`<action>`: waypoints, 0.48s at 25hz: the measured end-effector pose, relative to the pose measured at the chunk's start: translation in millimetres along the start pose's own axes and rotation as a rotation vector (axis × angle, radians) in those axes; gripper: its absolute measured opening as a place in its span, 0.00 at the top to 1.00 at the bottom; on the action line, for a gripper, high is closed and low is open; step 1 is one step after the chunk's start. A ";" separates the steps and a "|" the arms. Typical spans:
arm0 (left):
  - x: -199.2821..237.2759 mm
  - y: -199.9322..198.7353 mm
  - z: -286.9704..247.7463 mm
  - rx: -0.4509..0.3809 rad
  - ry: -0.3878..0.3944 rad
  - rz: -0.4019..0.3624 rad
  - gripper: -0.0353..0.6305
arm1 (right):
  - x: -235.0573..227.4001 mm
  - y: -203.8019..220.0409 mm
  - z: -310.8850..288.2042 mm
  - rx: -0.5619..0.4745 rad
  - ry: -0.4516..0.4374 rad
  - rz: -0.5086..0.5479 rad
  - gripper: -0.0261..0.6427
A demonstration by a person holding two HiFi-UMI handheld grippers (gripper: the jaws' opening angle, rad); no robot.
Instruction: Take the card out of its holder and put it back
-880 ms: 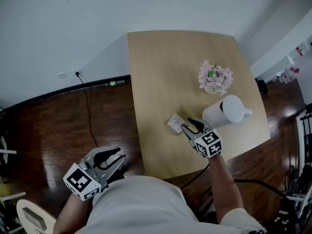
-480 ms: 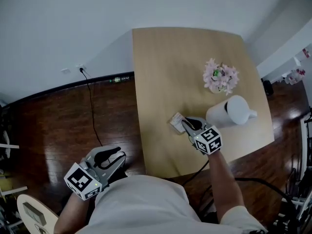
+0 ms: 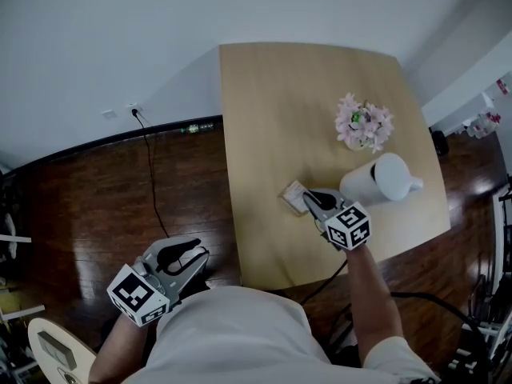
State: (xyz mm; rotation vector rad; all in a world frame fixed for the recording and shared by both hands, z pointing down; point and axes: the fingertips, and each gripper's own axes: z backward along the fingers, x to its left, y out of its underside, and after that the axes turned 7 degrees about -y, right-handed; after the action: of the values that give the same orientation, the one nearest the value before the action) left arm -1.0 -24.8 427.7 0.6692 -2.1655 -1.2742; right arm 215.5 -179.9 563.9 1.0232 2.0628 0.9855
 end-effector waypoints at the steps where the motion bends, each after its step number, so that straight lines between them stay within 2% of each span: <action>1: 0.7 0.3 0.8 0.000 0.003 -0.001 0.79 | 0.3 -2.9 2.4 -0.004 0.004 0.001 0.93; 12: 14.5 -7.9 7.7 -0.026 0.085 -0.029 0.79 | 17.1 -49.8 32.0 -0.028 0.101 0.057 0.93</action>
State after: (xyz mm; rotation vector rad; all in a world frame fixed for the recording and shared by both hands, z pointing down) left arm -15.6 -32.8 420.2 0.7339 -2.0746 -1.2634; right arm 213.2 -175.5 502.4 1.0422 2.1054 1.1124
